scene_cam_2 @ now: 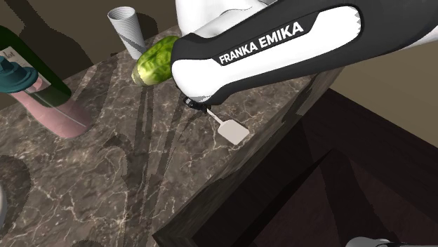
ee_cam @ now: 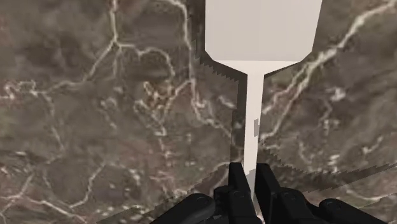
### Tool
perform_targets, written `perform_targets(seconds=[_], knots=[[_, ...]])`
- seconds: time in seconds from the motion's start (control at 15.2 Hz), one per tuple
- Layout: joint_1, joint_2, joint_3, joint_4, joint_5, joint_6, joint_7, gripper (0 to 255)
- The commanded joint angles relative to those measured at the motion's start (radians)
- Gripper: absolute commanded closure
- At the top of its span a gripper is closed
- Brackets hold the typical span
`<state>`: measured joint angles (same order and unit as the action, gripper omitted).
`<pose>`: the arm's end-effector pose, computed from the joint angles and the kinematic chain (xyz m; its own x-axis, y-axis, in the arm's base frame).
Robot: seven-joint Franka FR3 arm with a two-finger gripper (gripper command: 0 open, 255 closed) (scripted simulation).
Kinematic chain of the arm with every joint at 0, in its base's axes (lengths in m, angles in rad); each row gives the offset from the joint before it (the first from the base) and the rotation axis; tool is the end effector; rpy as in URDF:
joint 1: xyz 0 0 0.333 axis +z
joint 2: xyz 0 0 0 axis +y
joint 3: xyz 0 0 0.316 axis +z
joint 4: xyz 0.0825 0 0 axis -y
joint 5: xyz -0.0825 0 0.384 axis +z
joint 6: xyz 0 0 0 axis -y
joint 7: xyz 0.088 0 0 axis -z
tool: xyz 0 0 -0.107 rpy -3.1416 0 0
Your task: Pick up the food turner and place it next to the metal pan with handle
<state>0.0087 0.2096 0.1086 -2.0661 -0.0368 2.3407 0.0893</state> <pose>0.5834 0.0666 0.3386 0.9966 0.0495 0.0666 0.0496 -0.9988 -0.0004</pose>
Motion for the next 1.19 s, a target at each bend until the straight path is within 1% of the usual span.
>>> perform_targets(seconds=[0.0, 1.12], knots=[[0.000, -0.008, 0.000, 0.004, 0.001, -0.012, -0.001, 255], [-0.003, -0.109, 0.004, 0.114, 0.019, -0.222, -0.013, 255]])
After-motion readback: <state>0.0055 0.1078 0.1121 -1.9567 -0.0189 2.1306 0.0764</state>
